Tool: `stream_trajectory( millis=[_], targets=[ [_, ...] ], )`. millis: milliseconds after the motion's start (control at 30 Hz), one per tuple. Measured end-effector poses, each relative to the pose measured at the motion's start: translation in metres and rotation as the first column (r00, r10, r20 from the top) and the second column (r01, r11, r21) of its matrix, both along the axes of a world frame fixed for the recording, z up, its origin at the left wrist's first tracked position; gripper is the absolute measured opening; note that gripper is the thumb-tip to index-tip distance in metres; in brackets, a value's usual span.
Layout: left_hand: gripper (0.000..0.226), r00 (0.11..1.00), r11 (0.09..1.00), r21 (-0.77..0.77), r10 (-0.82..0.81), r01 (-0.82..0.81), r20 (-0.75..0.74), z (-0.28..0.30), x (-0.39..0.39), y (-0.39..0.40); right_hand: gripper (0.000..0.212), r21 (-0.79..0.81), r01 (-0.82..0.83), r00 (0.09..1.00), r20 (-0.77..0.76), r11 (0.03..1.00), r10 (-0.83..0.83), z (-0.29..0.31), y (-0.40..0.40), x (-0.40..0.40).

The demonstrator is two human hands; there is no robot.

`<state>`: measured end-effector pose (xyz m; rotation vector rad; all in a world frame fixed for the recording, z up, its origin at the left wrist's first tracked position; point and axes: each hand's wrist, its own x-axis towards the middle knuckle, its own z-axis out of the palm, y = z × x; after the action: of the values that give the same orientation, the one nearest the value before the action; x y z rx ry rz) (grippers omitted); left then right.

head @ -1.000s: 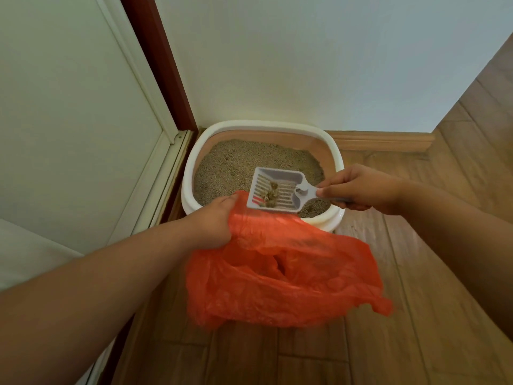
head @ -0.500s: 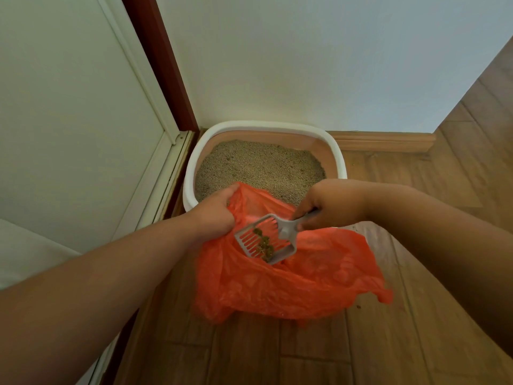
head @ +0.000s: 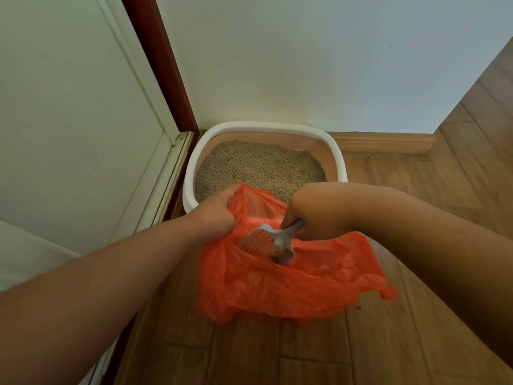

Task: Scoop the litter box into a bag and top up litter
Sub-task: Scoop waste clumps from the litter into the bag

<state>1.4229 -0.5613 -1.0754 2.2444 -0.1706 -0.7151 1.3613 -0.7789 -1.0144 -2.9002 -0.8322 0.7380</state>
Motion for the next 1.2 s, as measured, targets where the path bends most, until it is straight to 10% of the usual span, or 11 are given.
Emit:
stream_trajectory(
  millis=[600,800,1200],
  targets=[
    [0.083,0.999,0.998,0.062,0.004,-0.006,0.042,-0.007,0.004,0.012,0.020,0.099,0.298,0.954,-0.053,0.949,-0.294,0.016,-0.030,0.018],
    [0.064,0.995,0.973,0.214,-0.093,0.083,0.034,-0.014,0.001,0.021,0.014,0.310,0.656,0.741,-0.089,0.688,-0.666,0.004,-0.055,0.027],
    [0.054,0.959,0.896,0.370,-0.280,0.246,0.042,-0.022,0.003,0.021,0.021,-0.183,0.686,0.728,0.188,0.705,-0.659,-0.046,-0.046,0.050]
  ],
)
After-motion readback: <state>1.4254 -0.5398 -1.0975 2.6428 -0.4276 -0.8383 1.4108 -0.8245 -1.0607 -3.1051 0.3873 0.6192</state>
